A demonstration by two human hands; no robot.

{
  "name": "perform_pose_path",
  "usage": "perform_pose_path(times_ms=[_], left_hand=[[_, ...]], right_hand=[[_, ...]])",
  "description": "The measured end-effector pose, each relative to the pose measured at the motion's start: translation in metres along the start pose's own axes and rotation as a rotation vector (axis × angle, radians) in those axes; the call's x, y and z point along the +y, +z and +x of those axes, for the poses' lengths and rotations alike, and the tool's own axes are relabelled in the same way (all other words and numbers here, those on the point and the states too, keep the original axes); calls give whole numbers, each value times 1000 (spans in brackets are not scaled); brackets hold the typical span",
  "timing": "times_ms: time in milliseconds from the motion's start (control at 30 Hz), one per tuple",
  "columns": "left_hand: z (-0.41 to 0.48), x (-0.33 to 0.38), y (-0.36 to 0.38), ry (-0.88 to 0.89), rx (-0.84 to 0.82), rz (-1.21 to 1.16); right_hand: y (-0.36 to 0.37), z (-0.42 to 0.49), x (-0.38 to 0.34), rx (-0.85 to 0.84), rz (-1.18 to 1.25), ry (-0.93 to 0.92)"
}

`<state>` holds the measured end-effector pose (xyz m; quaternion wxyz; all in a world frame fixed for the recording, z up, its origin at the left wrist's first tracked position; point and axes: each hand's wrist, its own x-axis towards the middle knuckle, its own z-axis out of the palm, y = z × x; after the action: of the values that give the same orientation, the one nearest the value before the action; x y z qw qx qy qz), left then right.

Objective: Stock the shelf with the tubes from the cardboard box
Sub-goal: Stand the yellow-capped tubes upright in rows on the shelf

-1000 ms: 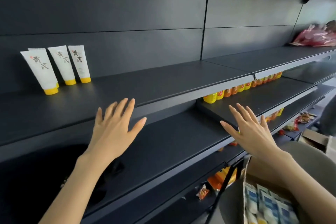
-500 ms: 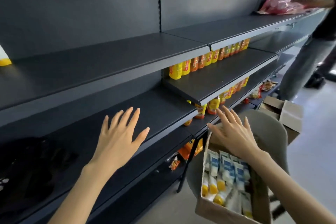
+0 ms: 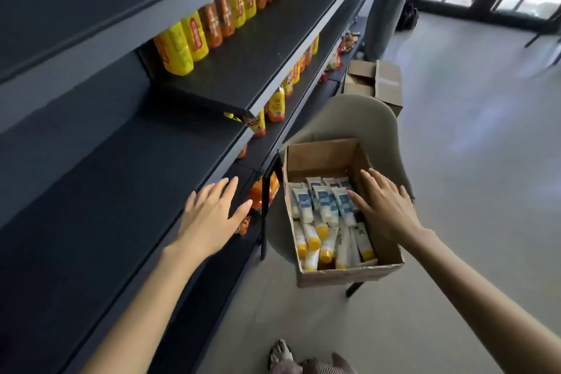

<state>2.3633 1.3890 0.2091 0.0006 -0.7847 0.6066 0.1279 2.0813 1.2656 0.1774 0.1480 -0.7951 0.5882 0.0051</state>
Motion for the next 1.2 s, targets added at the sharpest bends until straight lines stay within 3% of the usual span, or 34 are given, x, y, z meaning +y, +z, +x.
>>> perform_pose_path(times_ms=[333,567,733,933,1200], left_hand=[[65,28,67,135,-219,-30],[94,40,104,112,-309,-16],[110,46,131,91,-351,-30],[121,57,158,62,-367,-125],[118,54,173,-4,-354,-229]], right_hand=[[74,6,41,-113,48,212],[134,42,58,-240,154,272],[184,68,60,-364,342,387],[242,89,70,-461,570,658],[295,96,74,-515,531,820]])
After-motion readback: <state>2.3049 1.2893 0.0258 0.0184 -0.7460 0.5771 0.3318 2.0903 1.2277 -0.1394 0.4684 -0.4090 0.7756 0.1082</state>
